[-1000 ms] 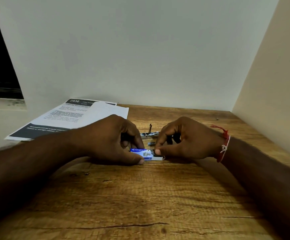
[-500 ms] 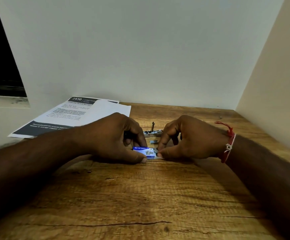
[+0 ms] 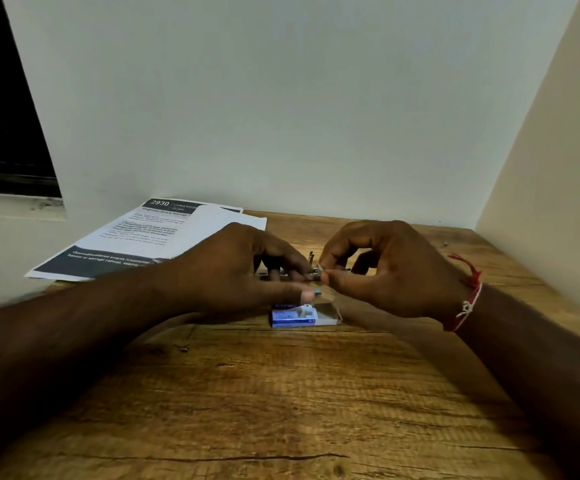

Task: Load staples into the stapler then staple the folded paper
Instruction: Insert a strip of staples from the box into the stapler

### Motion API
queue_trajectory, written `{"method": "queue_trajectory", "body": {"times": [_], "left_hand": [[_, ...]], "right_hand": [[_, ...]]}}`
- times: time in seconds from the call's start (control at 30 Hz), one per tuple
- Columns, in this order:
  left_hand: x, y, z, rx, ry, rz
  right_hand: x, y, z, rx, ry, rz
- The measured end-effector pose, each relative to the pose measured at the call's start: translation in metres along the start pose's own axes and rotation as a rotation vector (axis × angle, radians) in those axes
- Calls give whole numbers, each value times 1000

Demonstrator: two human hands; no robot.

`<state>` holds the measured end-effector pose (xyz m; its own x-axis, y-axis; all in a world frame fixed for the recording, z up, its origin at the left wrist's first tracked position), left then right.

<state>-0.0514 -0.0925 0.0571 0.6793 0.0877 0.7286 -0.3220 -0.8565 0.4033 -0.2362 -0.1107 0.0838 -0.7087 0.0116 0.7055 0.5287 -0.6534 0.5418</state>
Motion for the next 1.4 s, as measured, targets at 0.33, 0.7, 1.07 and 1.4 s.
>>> {"method": "queue_trajectory", "body": {"times": [0.33, 0.7, 1.07, 1.4], "left_hand": [[0, 4, 12, 195, -352, -138], [-12, 8, 28, 329, -645, -172], [6, 8, 25, 136, -182, -288], [-3, 10, 39, 154, 98, -202]], "right_hand": [[-6, 0, 14, 96, -28, -142], [-1, -1, 0, -50, 114, -238], [4, 7, -33, -165, 26, -276], [-15, 8, -59, -289, -200, -95]]}}
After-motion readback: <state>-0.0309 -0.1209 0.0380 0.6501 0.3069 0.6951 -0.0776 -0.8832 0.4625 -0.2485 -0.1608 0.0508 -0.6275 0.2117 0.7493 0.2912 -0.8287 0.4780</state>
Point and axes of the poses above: each hand's wrist, its own y-axis towards the middle knuckle, its own x-axis out of the back of the hand, z = x × y, the point moved 9 cm from there along y, towards the middle knuckle, and after that the axes turned 6 degrees about -z, right-handed, at the moved point
